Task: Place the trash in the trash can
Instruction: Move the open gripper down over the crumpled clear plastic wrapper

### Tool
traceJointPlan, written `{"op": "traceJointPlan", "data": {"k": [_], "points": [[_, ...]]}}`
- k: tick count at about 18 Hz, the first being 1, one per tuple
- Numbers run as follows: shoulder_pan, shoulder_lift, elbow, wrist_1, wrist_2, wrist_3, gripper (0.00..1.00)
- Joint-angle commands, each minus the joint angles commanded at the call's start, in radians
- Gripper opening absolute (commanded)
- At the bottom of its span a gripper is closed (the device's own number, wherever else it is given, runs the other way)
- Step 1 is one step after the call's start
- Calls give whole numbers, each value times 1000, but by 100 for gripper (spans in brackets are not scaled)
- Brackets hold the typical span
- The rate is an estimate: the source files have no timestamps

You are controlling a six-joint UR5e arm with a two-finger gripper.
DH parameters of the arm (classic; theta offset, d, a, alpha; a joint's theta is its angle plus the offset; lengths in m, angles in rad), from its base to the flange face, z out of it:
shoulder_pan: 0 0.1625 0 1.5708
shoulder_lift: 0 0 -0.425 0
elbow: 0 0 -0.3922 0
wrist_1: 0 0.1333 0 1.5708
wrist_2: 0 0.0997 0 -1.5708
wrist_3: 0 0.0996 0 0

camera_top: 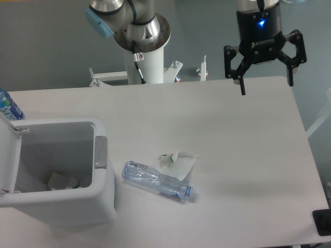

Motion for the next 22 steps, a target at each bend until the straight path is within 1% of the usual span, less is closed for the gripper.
{"op": "traceJointPlan", "data": {"k": [10,12,14,17,19,22], "points": [[-2,-5,-6,11,2,-2,100],[-5,-8,-15,11,-3,1,100],[-6,-3,-52,20,-3,-3,100],[-17,15,-138,81,-3,-5,100],[-18,31,-198,90,-5,9,100],[-49,31,-241,92,-8,21,100]]}}
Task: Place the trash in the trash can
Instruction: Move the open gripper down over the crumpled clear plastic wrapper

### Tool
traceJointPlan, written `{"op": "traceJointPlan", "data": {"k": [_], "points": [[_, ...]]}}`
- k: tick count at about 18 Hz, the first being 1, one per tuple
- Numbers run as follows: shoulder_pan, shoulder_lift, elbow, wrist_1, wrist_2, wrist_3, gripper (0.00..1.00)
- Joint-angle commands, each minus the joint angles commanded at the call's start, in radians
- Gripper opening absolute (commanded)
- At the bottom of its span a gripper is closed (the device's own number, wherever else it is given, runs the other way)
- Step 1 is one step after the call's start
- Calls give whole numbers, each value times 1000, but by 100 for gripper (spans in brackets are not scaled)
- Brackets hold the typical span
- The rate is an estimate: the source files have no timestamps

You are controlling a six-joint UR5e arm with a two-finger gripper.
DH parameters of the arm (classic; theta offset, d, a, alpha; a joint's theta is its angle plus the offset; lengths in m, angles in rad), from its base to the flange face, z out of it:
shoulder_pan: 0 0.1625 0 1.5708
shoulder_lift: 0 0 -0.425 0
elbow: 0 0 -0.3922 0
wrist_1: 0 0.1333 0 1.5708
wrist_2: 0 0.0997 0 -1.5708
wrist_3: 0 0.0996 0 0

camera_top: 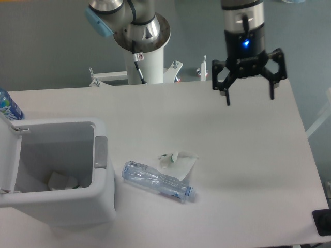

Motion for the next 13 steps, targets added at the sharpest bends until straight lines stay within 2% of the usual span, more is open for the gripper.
{"op": "traceJointPlan", "data": {"k": [2,6,8,13], "points": [[-37,-17,-17,-9,-34,73,100],[-51,-70,-55,-20,-127,230,100],[-66,-107,-68,-23,-162,249,100],[-130,-224,-84,-21,-155,236,100]]}}
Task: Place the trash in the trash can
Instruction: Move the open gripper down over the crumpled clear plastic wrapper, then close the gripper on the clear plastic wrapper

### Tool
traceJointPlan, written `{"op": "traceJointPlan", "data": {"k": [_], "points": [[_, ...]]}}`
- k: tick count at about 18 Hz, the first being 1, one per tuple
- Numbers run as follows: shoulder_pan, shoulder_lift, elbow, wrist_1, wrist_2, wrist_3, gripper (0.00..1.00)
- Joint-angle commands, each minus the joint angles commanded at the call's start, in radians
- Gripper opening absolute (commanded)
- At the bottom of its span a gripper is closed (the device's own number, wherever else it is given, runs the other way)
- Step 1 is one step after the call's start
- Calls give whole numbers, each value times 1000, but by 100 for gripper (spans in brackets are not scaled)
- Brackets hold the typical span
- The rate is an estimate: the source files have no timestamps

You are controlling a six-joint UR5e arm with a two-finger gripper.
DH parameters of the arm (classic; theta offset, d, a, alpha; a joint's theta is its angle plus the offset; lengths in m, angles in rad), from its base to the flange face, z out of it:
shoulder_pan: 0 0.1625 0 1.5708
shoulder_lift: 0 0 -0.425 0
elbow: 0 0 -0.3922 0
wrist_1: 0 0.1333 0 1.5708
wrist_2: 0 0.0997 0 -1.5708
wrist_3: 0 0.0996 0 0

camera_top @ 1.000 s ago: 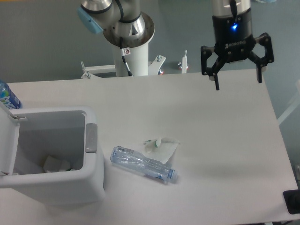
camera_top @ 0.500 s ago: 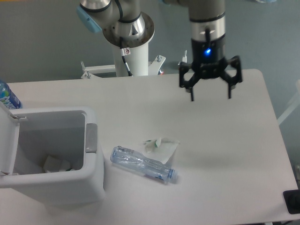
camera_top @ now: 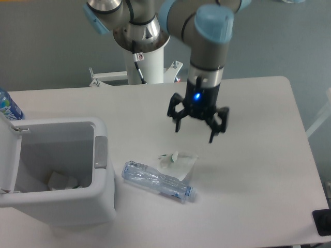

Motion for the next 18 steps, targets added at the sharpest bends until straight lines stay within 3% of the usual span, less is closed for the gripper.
{"op": "traceJointPlan", "data": {"k": [6,12,13,15,18], "points": [[-22,-38,-49,14,20,6,100],[-40,-57,-42,21,60,0,100],[-41,-57,-38,21,61,-6,96],[-41,-57,-40,21,63,-23,62],[-43,-57,-38,21,63,-49,23]]}}
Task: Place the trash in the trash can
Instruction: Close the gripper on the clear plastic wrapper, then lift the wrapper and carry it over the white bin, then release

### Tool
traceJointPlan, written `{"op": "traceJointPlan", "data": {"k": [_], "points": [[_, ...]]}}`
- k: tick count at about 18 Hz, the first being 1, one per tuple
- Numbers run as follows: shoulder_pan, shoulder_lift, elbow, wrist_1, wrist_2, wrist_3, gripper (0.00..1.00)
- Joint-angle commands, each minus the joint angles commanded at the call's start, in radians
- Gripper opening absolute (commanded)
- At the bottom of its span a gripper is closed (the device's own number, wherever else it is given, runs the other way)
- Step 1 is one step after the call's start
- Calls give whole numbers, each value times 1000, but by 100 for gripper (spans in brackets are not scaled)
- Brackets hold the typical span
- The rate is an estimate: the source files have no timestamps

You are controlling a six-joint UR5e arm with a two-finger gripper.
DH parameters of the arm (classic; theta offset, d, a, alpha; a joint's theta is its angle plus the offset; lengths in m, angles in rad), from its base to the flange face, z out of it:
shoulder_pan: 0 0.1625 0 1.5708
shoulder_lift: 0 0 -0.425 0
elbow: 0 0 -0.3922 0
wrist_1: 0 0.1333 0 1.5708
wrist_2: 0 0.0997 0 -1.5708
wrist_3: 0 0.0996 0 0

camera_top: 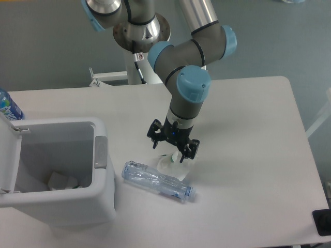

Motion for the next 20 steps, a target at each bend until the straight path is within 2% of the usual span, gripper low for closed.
{"op": "traceJointPlan", "data": {"k": [1,2,11,16,18,20], "points": [[0,2,0,-2,0,-2,9],[0,2,-2,-3,0,-2,0],[2,12,-2,-2,-3,-2,0],[21,77,24,-9,-15,-2,0],[37,110,58,-11,-50,-11,0],[60,121,130,-12,-148,-73,0]]}}
